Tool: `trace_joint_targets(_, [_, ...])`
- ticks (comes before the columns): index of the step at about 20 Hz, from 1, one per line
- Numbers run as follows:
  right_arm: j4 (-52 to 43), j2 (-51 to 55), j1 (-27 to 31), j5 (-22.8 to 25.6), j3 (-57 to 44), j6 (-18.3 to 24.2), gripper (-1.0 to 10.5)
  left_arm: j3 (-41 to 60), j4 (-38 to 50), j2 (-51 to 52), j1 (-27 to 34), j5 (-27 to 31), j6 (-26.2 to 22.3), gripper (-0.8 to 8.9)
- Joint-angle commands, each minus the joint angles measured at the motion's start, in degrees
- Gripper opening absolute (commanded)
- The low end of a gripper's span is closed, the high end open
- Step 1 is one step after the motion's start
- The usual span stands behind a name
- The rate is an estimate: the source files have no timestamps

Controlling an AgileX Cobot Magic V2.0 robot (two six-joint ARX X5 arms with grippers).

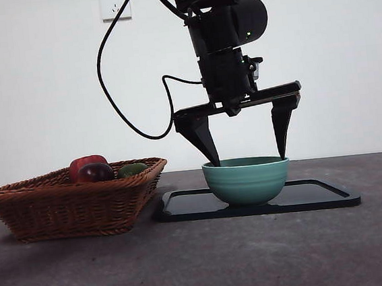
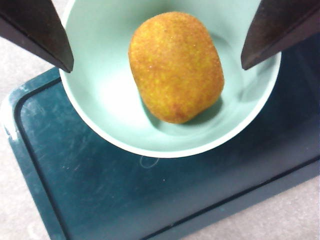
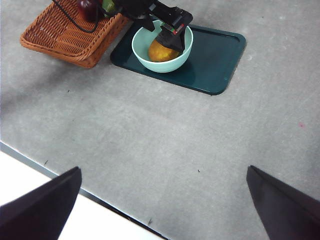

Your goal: Pick up the wifruite, put it on the bowl, pick up the plate, put it on desk

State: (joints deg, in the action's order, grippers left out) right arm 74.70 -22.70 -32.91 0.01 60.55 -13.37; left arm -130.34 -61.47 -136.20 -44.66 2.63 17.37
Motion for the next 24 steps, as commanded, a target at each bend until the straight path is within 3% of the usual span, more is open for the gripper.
trace_joint_targets(1, [0.2, -0.3, -0.3, 0.0, 0.5, -0.2, 5.6, -1.8, 0.2, -2.6, -0.3, 0.0, -1.0, 5.48])
trace_joint_targets(10, [1.9, -0.3, -0.3, 0.0, 0.5, -0.6, 5.6, -1.8, -0.2, -5.5, -0.3, 0.0, -1.9, 4.86])
trace_joint_targets(24, [2.0, -0.3, -0.3, 0.0, 0.5, -0.9, 5.6, -1.8, 0.9, -5.7, 0.0, 0.0, -4.9, 2.76])
